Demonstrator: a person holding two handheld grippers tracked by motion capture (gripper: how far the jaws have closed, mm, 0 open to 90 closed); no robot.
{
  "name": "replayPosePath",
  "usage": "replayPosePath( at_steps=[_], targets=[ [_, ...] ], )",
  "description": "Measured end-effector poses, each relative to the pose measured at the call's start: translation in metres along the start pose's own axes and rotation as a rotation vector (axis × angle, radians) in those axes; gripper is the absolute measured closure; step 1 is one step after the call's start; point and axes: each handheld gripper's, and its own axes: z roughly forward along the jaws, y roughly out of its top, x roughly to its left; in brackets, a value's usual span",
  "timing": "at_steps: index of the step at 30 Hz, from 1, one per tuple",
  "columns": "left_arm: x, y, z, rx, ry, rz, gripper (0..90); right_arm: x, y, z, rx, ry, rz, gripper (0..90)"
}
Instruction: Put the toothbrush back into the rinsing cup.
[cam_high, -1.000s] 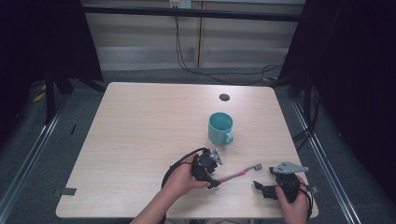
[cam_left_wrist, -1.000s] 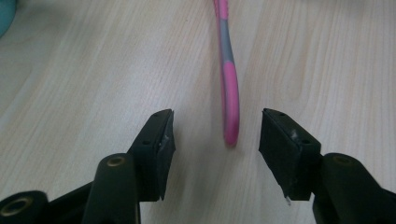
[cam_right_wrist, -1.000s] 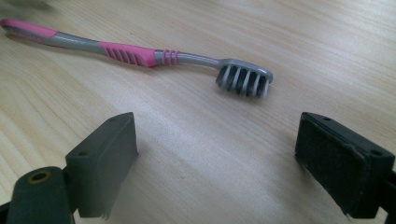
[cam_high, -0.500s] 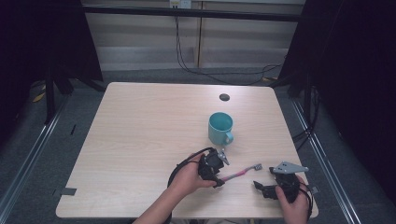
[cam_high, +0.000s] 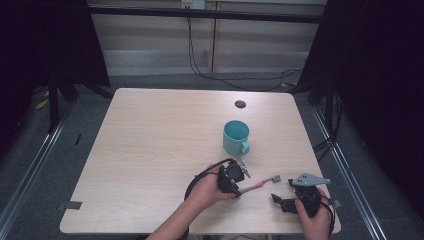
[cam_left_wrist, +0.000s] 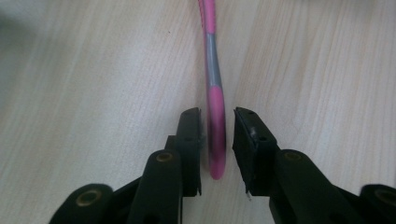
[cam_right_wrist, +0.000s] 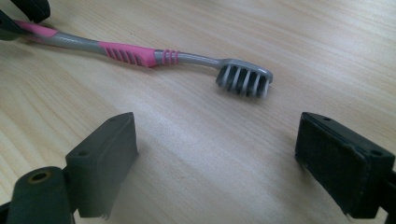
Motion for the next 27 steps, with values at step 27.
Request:
replayPosePath(
  at_steps=[27],
  targets=[
    [0.011, -0.02, -0.022, -0.114, 0.01, -0.093, 81.6, 0.002, 0.0, 0.0, 0.0, -0.016, 0.021, 12.3]
  ],
)
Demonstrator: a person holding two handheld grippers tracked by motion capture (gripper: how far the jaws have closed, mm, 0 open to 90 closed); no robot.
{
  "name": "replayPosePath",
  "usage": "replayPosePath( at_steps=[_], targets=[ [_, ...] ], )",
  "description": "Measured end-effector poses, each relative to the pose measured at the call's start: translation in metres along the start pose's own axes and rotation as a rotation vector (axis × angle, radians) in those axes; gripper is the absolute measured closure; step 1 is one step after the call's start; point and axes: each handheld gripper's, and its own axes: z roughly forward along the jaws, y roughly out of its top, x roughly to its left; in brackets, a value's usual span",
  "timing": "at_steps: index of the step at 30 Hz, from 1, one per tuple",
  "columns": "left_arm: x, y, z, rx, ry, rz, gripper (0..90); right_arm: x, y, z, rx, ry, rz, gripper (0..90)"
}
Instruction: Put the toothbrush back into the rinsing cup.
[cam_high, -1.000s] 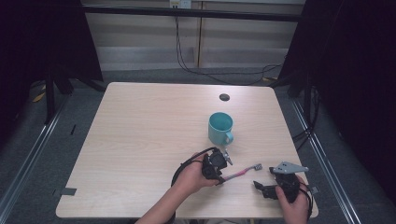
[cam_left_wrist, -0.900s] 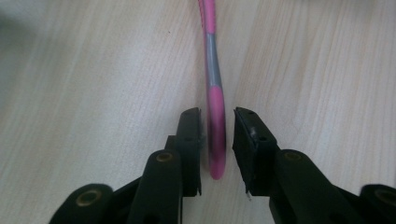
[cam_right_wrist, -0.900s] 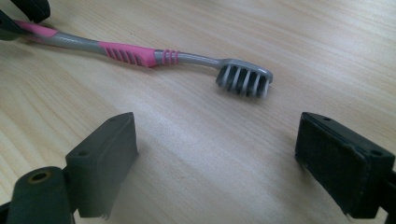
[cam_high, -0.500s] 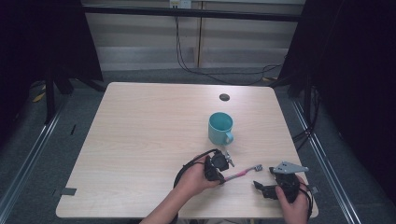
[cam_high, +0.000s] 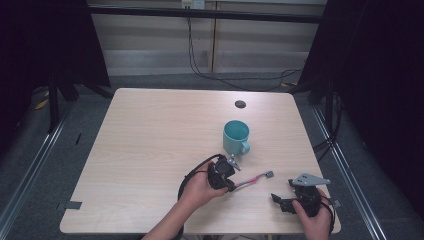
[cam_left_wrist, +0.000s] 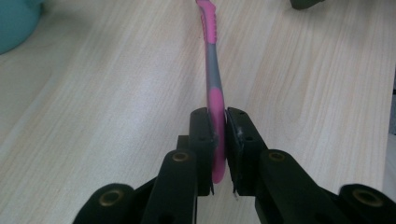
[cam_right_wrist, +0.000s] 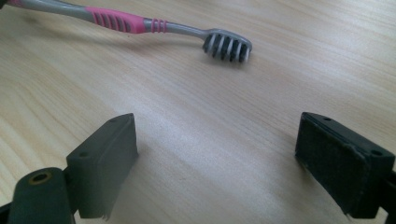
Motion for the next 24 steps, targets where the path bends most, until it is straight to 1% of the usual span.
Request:
replayPosePath(
  at_steps=[2, 3, 4, 5, 7, 8, 9, 10, 11, 13, 14, 15, 16, 17, 18, 19, 20, 21, 22, 23, 24],
  targets=[
    [0.001, -0.002, -0.002, -0.016, 0.004, -0.015, 81.6, 0.001, 0.001, 0.0, -0.003, -0.008, 0.012, 13.2],
    [0.002, -0.004, -0.004, -0.023, 0.002, -0.017, 81.6, 0.003, 0.002, 0.0, 0.001, 0.001, 0.012, 15.1],
    [0.004, -0.006, -0.006, -0.038, 0.006, -0.028, 81.6, 0.004, 0.003, 0.0, 0.007, -0.001, 0.014, 15.5],
    [0.005, -0.007, -0.008, -0.044, 0.007, -0.028, 81.7, 0.004, 0.004, 0.001, 0.009, 0.0, 0.015, 16.2],
    [0.006, -0.008, -0.01, -0.052, 0.007, -0.031, 81.6, 0.005, 0.005, 0.001, 0.005, 0.009, 0.022, 16.8],
    [0.006, -0.01, -0.012, -0.061, 0.008, -0.047, 81.7, 0.007, 0.007, 0.001, -0.015, 0.029, 0.034, 16.9],
    [0.007, -0.01, -0.013, -0.058, 0.005, -0.039, 81.7, 0.009, 0.008, 0.0, -0.015, 0.037, 0.042, 16.9],
    [0.007, -0.01, -0.013, -0.058, 0.005, -0.039, 81.7, 0.009, 0.008, 0.0, -0.015, 0.037, 0.042, 16.9],
    [0.006, -0.01, -0.015, -0.06, 0.003, -0.045, 81.8, 0.011, 0.011, 0.001, -0.028, 0.045, 0.041, 16.8],
    [0.006, -0.01, -0.016, -0.076, 0.014, -0.044, 81.8, 0.012, 0.013, 0.001, -0.039, 0.049, 0.042, 16.8],
    [0.006, -0.01, -0.016, -0.076, 0.014, -0.044, 81.8, 0.012, 0.013, 0.001, -0.039, 0.049, 0.042, 16.8],
    [0.007, -0.01, -0.018, -0.095, 0.015, -0.041, 81.8, 0.012, 0.013, 0.001, -0.049, 0.064, 0.052, 16.8],
    [0.006, -0.01, -0.019, -0.104, 0.019, -0.041, 81.8, 0.012, 0.013, 0.001, -0.052, 0.066, 0.054, 16.8],
    [0.006, -0.009, -0.02, -0.104, 0.023, -0.03, 81.8, 0.012, 0.013, 0.0, -0.052, 0.066, 0.05, 16.7],
    [0.006, -0.009, -0.02, -0.104, 0.023, -0.03, 81.8, 0.012, 0.014, 0.0, -0.062, 0.072, 0.058, 16.7],
    [0.006, -0.008, -0.021, -0.118, 0.019, -0.032, 81.8, 0.013, 0.014, -0.001, -0.077, 0.087, 0.077, 16.6],
    [0.006, -0.008, -0.021, -0.118, 0.019, -0.032, 81.8, 0.012, 0.014, -0.001, -0.098, 0.102, 0.091, 16.5],
    [0.005, -0.007, -0.022, -0.132, 0.02, -0.042, 81.8, 0.012, 0.015, -0.001, -0.109, 0.113, 0.11, 16.3],
    [0.005, -0.007, -0.022, -0.132, 0.02, -0.042, 81.8, 0.012, 0.015, -0.001, -0.109, 0.113, 0.11, 16.3],
    [0.006, -0.006, -0.023, -0.147, 0.014, -0.039, 81.8, 0.012, 0.017, -0.001, -0.129, 0.131, 0.133, 16.0],
    [0.005, -0.006, -0.024, -0.15, 0.015, -0.044, 81.8, 0.012, 0.017, -0.001, -0.133, 0.139, 0.138, 16.1]
  ],
)
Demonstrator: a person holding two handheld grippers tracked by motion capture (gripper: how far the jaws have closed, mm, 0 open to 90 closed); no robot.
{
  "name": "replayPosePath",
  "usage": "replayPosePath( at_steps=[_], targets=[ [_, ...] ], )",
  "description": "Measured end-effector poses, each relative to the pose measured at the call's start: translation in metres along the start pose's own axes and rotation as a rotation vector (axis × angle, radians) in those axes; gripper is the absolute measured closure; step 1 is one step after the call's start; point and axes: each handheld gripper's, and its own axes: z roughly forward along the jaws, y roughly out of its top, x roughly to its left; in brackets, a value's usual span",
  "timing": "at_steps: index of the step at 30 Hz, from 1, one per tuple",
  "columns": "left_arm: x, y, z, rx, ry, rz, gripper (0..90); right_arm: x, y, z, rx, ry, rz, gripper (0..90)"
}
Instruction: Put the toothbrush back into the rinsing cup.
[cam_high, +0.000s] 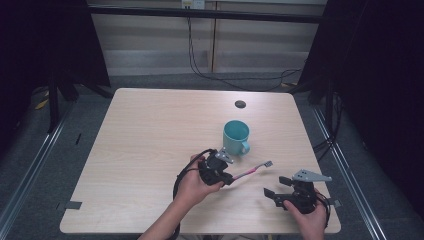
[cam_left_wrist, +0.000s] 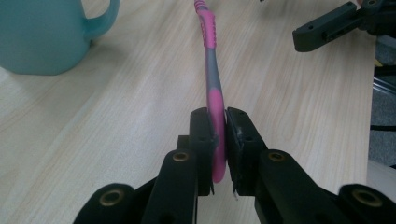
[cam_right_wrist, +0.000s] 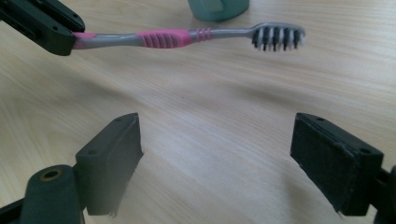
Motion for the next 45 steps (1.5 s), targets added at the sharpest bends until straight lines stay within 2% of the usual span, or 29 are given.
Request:
replayPosePath(
  at_steps=[4, 7, 8, 9, 12, 13, 17, 22, 29, 41, 45],
  targets=[
    [0.001, 0.0, -0.002, -0.01, -0.002, 0.002, 81.8, 0.002, 0.002, 0.003, -0.01, 0.022, 0.031, 16.2],
    [0.002, 0.001, -0.006, -0.032, -0.003, -0.007, 81.7, 0.005, 0.005, 0.008, -0.032, 0.077, 0.07, 18.0],
    [0.002, 0.001, -0.006, -0.032, -0.003, -0.007, 81.8, 0.005, 0.005, 0.008, -0.032, 0.077, 0.07, 18.0],
    [0.003, 0.0, -0.008, -0.037, 0.001, -0.007, 81.8, 0.007, 0.008, 0.01, -0.046, 0.106, 0.097, 19.0],
    [0.004, 0.0, -0.011, -0.047, 0.004, -0.009, 81.8, 0.008, 0.011, 0.011, -0.054, 0.125, 0.107, 19.4],
    [0.003, 0.0, -0.014, -0.055, 0.005, -0.011, 81.8, 0.008, 0.014, 0.013, -0.065, 0.154, 0.135, 19.4],
    [0.002, 0.001, -0.017, -0.071, 0.006, -0.008, 81.8, 0.011, 0.02, 0.016, -0.057, 0.179, 0.141, 19.2],
    [0.002, 0.0, -0.017, -0.083, -0.003, -0.012, 81.7, 0.013, 0.027, 0.016, -0.079, 0.195, 0.156, 19.2],
    [0.0, -0.001, -0.013, -0.094, -0.011, -0.023, 81.7, 0.016, 0.034, 0.021, -0.063, 0.213, 0.159, 18.1],
    [-0.004, -0.003, -0.01, -0.1, -0.025, -0.006, 81.7, 0.019, 0.038, 0.031, -0.072, 0.235, 0.164, 17.2],
    [-0.005, -0.004, -0.008, -0.123, -0.052, -0.014, 81.7, 0.019, 0.041, 0.032, -0.087, 0.242, 0.175, 17.2]
  ],
)
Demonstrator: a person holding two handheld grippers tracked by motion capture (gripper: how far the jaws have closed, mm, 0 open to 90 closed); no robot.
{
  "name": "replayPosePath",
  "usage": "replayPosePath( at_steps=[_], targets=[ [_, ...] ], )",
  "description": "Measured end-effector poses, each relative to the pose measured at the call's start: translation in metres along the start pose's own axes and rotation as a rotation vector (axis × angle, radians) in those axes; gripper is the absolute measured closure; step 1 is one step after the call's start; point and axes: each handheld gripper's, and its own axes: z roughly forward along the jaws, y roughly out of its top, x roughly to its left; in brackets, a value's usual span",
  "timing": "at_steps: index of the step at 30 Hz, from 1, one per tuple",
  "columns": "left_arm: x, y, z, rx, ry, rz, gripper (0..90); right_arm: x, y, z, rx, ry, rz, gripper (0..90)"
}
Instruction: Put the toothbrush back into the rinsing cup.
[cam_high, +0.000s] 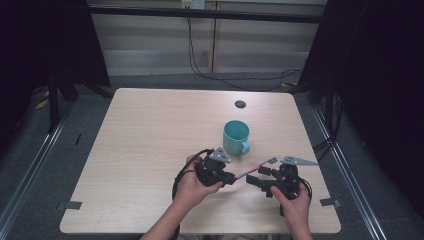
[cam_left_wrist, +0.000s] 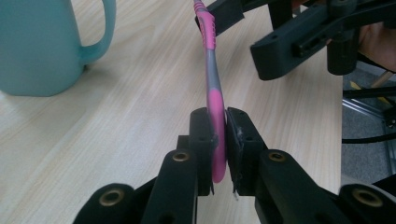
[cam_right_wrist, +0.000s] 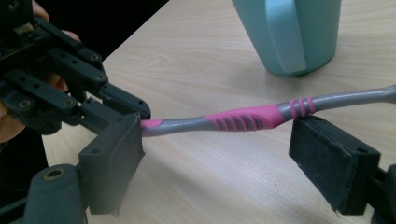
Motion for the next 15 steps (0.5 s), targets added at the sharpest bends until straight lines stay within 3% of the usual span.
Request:
replayPosePath(
  at_steps=[3, 7, 8, 10, 15],
  targets=[
    [0.0, 0.0, 0.0, -0.011, -0.003, 0.003, 81.7, 0.0, 0.001, 0.001, 0.003, -0.002, 0.009, 17.6],
    [0.0, -0.001, 0.0, -0.001, 0.001, 0.005, 81.6, 0.001, 0.006, 0.0, -0.038, 0.008, 0.02, 23.8],
    [0.0, -0.001, 0.001, 0.0, 0.0, 0.004, 81.6, 0.002, 0.009, -0.001, -0.065, 0.019, 0.022, 37.5],
    [-0.001, -0.002, 0.002, 0.007, 0.002, 0.0, 81.6, 0.003, 0.01, -0.001, -0.071, 0.021, 0.026, 41.1],
    [-0.001, -0.004, 0.005, 0.023, -0.004, 0.002, 81.6, 0.006, 0.016, -0.002, -0.122, 0.056, 0.072, 64.4]
  ],
)
